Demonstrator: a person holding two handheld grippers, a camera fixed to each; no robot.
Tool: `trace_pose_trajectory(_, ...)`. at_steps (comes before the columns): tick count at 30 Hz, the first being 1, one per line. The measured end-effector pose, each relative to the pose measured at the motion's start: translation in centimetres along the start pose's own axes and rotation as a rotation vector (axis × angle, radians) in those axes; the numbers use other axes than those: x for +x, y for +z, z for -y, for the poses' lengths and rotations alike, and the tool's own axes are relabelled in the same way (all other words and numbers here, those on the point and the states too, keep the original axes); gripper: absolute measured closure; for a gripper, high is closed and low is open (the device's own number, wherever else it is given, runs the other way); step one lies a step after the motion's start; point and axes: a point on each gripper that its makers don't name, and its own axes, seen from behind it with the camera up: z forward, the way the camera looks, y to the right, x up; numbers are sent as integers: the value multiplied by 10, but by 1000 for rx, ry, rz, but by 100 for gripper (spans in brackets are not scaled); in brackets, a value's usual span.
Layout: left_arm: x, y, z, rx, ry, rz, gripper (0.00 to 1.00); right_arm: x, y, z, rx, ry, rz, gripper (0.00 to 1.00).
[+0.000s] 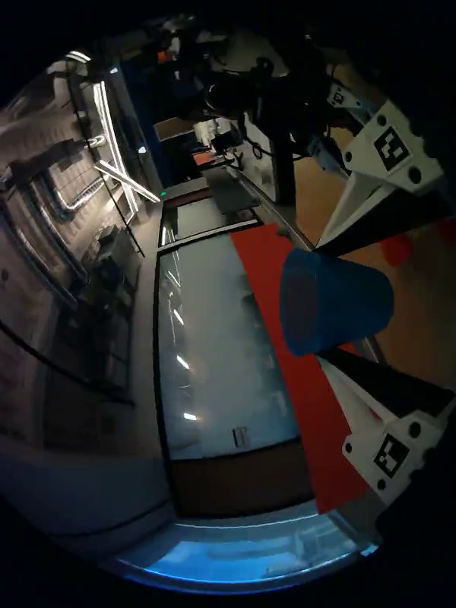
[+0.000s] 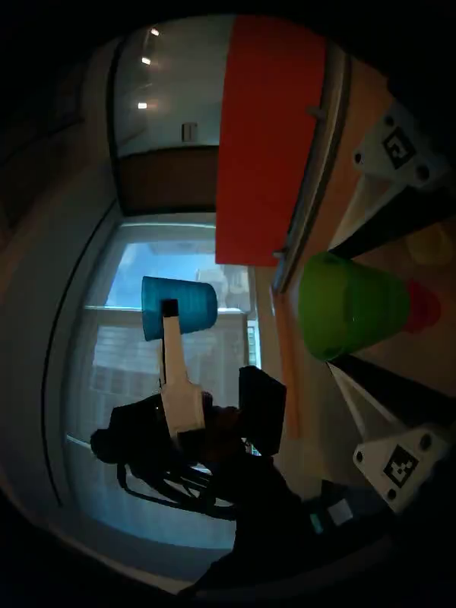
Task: Pour water
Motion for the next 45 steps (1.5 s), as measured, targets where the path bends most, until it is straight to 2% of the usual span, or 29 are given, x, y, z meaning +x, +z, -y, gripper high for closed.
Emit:
trace_pose_trajectory(2,-2,1,1,-4,-61,3,17,1,0,-1,-2,-1,0,10)
trace_pose_trajectory(5,-4,3,2,-16,-122,1,17,1,0,-1,-4,-2,1,10)
trace_pose_trajectory(8,-5,2,6,-14,-139,-1,17,1,-1,-1,-5,-2,2,10)
trace_pose_trajectory(17,-12,-4,9,-8,-151,6,17,2,-3,-2,-14,-5,8,10)
trace_pose_trajectory(23,-28,-14,12,7,-166,28,17,-2,-11,-6,-32,-10,21,10)
trace_pose_trajectory(33,-57,-34,13,28,-187,61,17,-5,-35,-17,-80,-8,38,10)
trace_pose_trajectory(41,-78,-50,6,33,-175,86,17,-13,-59,-28,-126,9,47,10)
trace_pose_trajectory(45,-88,-54,2,28,-160,105,16,-13,-65,-32,-142,21,46,10)
